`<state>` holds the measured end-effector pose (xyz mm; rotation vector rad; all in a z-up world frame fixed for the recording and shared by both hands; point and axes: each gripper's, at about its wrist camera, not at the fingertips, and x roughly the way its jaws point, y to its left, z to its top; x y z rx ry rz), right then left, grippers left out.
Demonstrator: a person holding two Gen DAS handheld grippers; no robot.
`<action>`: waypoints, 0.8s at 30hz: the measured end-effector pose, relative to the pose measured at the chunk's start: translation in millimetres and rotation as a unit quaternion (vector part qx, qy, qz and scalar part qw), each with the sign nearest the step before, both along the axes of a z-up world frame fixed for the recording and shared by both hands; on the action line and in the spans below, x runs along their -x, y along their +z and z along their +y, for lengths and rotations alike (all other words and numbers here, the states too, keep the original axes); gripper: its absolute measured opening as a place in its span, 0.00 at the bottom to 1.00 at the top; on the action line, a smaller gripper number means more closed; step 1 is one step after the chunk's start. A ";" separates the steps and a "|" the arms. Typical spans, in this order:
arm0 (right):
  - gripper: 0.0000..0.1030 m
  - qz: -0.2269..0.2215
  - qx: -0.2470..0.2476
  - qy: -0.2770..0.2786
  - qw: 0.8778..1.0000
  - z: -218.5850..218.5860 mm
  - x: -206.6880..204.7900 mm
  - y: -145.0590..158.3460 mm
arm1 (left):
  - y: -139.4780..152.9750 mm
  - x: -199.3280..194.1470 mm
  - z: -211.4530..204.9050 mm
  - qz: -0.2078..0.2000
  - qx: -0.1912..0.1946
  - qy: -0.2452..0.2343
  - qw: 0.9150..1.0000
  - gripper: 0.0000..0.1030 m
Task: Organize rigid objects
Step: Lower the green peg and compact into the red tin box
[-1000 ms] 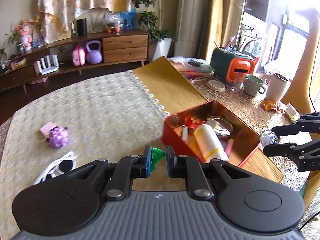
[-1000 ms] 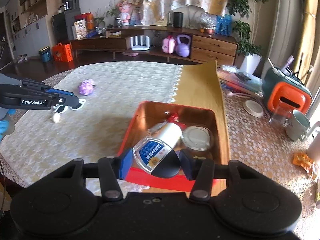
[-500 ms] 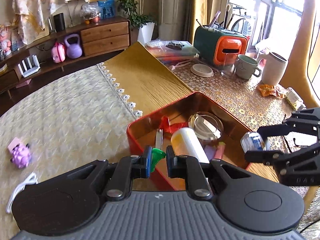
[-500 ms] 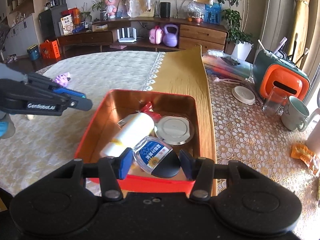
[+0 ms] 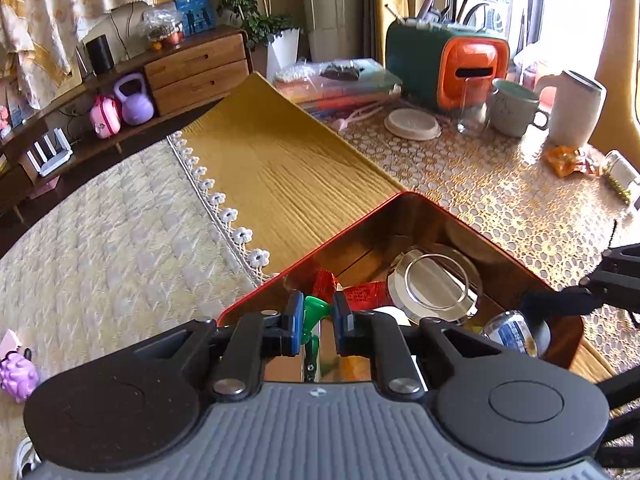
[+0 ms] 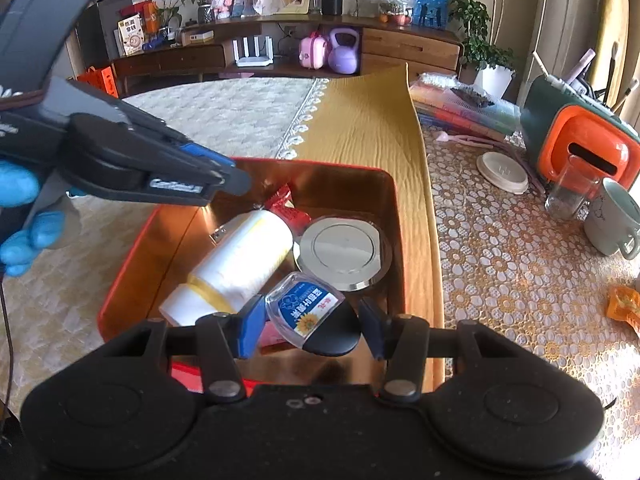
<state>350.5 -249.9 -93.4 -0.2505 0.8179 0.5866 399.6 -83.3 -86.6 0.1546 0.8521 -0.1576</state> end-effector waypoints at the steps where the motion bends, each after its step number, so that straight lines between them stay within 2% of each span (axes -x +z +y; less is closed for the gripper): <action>1: 0.49 0.002 0.001 0.001 1.000 0.7 -1.2 -1.0 | -2.3 -2.4 -0.7 0.002 -0.002 0.001 1.000 0.14; 7: 0.48 0.005 0.007 0.009 1.000 4.2 -4.1 -6.3 | -15.0 -14.0 -4.9 0.015 -0.010 0.005 1.000 0.14; 9: 0.43 0.007 0.008 0.012 1.000 5.2 -4.5 -7.9 | -19.4 -18.3 -4.7 0.024 -0.009 0.009 1.000 0.14; 13: 0.42 0.012 0.006 0.013 1.000 4.4 -5.7 -10.3 | -24.8 -21.4 -4.5 0.033 -0.001 0.017 0.999 0.14; 24: 0.50 0.023 -0.009 0.007 1.000 0.5 -4.5 -11.8 | -30.4 -26.9 -0.1 0.055 0.007 0.038 0.998 0.15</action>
